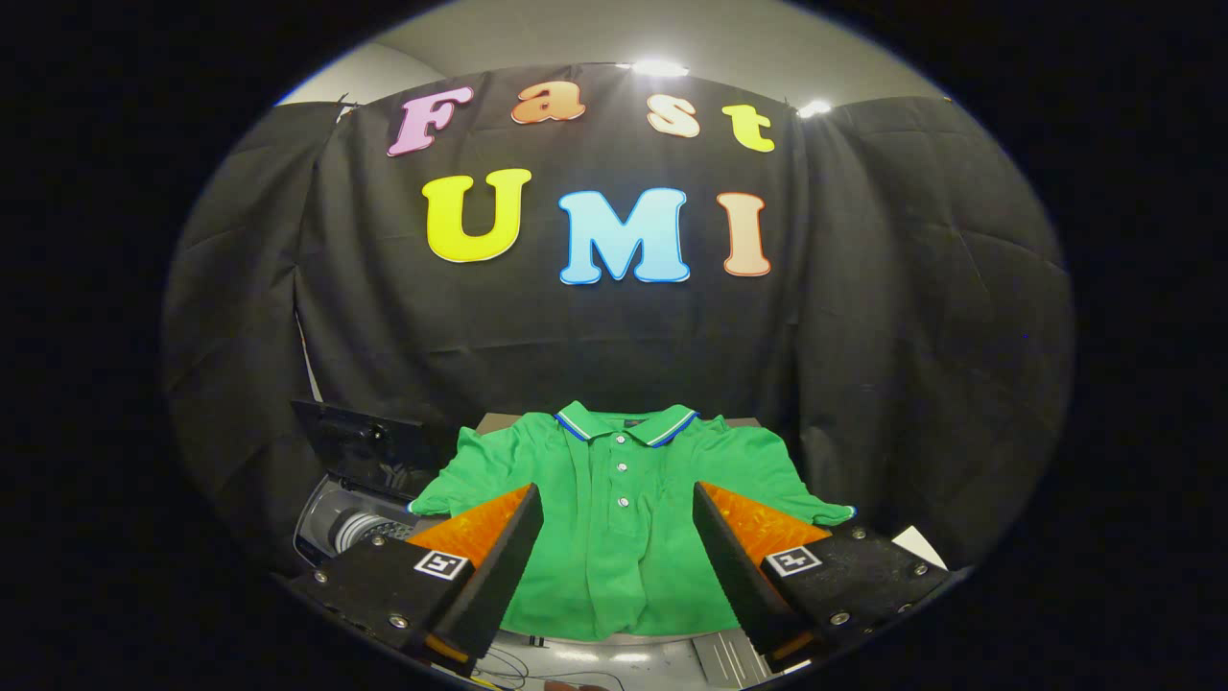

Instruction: Put the clothes into the washing machine and then close the washing machine lid.

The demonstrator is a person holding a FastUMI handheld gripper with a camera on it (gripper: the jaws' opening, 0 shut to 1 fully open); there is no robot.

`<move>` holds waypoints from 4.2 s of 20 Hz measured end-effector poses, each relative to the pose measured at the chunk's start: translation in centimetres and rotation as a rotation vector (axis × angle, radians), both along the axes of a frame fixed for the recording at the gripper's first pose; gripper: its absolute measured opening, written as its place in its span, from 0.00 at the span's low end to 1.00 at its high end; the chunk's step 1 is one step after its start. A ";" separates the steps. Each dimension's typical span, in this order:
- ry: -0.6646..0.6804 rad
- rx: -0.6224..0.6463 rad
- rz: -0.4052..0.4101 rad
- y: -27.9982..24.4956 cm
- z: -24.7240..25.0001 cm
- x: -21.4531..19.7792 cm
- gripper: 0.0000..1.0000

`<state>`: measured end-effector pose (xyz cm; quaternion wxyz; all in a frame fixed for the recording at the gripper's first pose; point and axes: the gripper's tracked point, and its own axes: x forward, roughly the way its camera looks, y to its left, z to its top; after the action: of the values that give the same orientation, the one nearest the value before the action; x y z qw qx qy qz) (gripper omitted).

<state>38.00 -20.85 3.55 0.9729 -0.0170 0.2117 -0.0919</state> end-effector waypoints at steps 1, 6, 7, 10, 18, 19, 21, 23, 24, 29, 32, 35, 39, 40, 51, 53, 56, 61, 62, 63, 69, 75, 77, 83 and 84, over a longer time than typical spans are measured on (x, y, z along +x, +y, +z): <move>0.022 0.013 -0.005 -0.2 -0.8 1.0 0.96; 0.148 0.023 -0.026 -0.7 -4.8 4.1 0.97; 0.169 0.022 -0.025 -0.8 -5.3 4.3 0.97; 0.197 0.050 -0.016 -0.3 -6.0 5.7 0.97; 0.264 0.081 -0.054 -0.5 -8.1 6.5 0.97; 0.271 0.081 -0.058 -0.6 -8.4 6.4 0.97; 0.283 0.081 -0.066 -0.7 -8.9 6.1 0.97; 0.286 0.072 -0.062 -0.5 -8.9 6.3 0.97; 0.290 0.068 -0.059 -0.4 -9.0 6.2 0.97; 0.288 0.089 -0.087 -0.5 -9.0 6.0 0.96; 0.303 0.101 -0.102 -0.6 -9.0 5.9 0.95; 0.333 0.099 -0.108 -0.5 -8.9 6.0 0.92; 0.351 -0.030 -0.177 -1.1 -8.7 6.5 0.31; 0.372 -0.087 -0.160 -0.7 -8.6 6.2 0.12; 0.316 -0.197 -0.237 0.9 -1.2 7.5 0.01; 0.272 -0.180 -0.252 1.4 1.3 7.5 0.01; 0.202 -0.172 -0.262 2.7 5.0 7.9 0.01; 0.140 -0.190 -0.240 6.8 9.7 8.5 0.01; 0.131 -0.195 -0.226 8.0 10.3 8.8 0.01; 0.123 -0.200 -0.213 9.4 10.9 9.0 0.01; 0.090 -0.190 -0.142 17.5 12.7 9.4 0.01; 0.071 -0.170 -0.065 26.3 13.0 9.3 0.01; 0.062 -0.163 -0.039 29.4 13.2 9.4 0.01; 0.063 -0.130 0.033 37.2 12.0 9.1 0.01; 0.069 -0.123 0.041 38.2 11.5 9.0 0.01</move>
<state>46.99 17.34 15.08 0.9638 -0.0844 0.2385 -0.0842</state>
